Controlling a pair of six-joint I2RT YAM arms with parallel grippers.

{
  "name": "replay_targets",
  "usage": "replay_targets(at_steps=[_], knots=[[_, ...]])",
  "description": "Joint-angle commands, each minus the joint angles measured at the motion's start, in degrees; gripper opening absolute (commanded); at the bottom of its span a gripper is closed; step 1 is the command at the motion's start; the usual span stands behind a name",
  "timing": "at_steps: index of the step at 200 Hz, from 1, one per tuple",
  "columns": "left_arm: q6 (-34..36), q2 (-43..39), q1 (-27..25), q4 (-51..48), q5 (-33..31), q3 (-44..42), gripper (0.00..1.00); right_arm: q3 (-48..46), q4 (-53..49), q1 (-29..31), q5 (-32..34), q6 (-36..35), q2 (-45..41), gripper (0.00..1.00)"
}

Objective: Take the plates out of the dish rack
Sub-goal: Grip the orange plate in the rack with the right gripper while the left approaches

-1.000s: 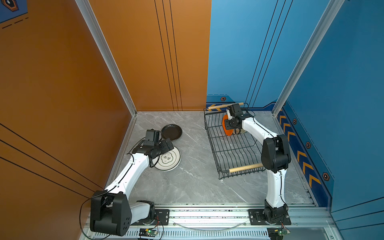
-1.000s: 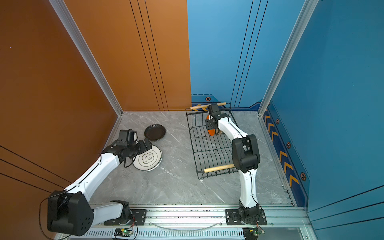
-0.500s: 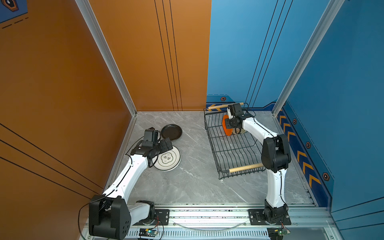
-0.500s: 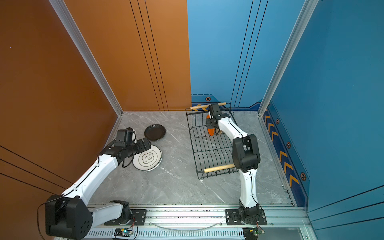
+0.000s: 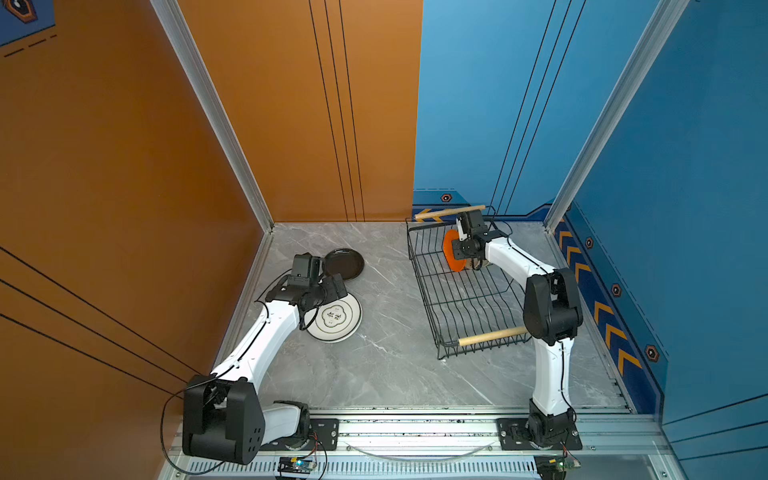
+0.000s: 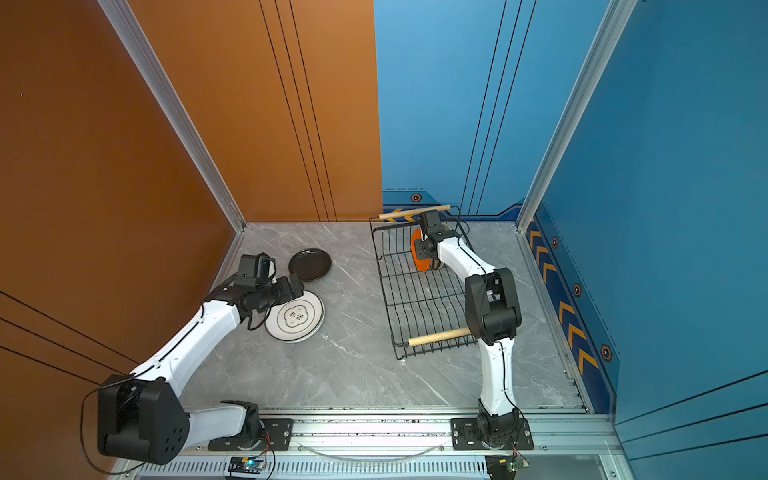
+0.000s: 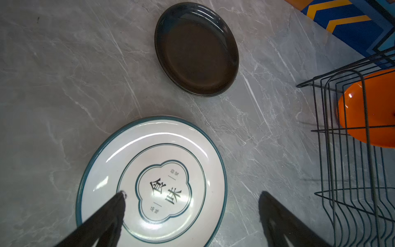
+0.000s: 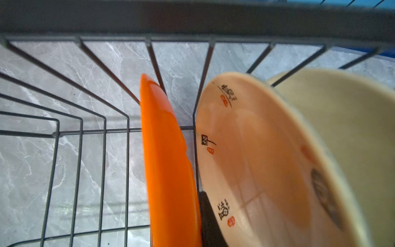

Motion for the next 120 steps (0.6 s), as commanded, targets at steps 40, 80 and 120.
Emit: replay_targets(at_steps=[40,80,120], knots=[[0.88,2.92,-2.57,-1.22,-2.92,4.30,0.98,-3.35,0.02,1.15,0.68,-2.08,-4.67,0.08],[0.54,4.82,-5.04,-1.15,-4.90,6.87,0.98,-4.84,0.51,2.03,5.56,-3.46,-7.38,0.08],[0.64,5.08,-6.77,-1.14,-6.01,8.11,0.98,-6.45,0.84,2.67,8.60,-3.86,-10.81,0.08]])
